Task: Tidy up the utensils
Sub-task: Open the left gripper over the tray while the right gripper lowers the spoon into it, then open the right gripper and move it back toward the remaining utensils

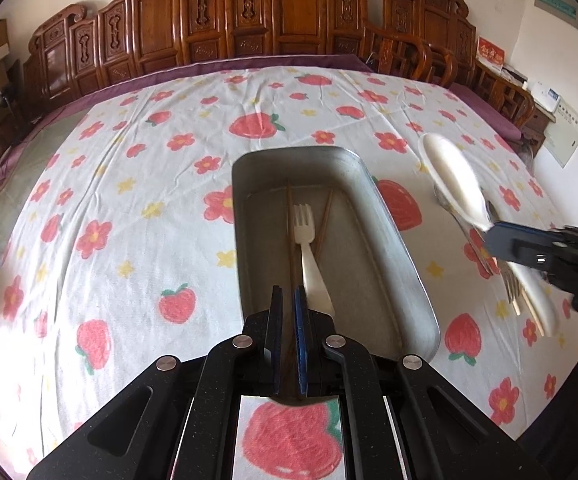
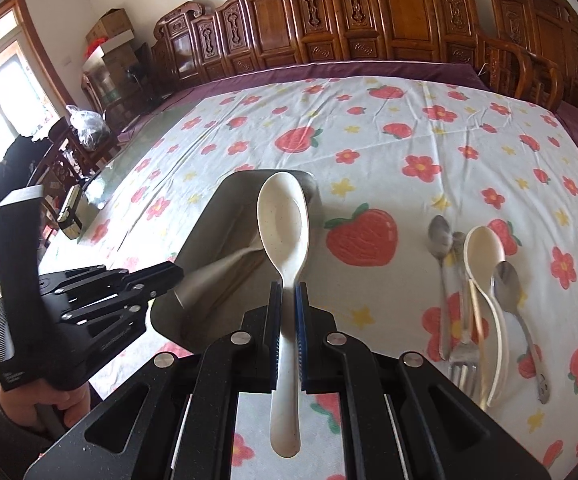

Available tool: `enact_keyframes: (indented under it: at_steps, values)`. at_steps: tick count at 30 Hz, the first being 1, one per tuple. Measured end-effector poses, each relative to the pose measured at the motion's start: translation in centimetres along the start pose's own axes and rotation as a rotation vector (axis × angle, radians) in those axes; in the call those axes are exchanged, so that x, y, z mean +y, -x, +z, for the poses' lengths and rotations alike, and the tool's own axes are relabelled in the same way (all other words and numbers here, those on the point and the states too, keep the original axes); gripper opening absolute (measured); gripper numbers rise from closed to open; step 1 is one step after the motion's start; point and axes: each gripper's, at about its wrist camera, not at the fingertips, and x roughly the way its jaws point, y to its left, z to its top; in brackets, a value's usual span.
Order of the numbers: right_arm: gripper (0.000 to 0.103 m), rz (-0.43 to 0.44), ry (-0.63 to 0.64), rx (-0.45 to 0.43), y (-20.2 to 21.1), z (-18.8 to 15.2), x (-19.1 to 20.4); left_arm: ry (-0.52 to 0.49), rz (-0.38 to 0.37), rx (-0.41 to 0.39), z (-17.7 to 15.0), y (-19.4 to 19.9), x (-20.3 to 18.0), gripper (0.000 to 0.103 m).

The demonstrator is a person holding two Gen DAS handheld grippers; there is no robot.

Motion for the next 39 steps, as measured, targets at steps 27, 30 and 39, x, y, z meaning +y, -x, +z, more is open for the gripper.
enact_keyframes:
  at_steps: [27, 30, 39]
  values:
    - [0.011, 0.063, -0.020, 0.019, -5.6, 2.6, 4.6, 0.027, 0.026, -0.066, -0.8, 3.7, 4.4, 0.005]
    - [0.011, 0.065, -0.011, 0.018, -5.4, 2.6, 4.7, 0.023, 0.029, -0.061, -0.9, 3.6, 4.3, 0.005]
    - [0.011, 0.063, 0.055, -0.025, -2.3, 1.5, 4.1, 0.009, 0.017, -0.066, -1.1, 3.9, 3.1, 0.005]
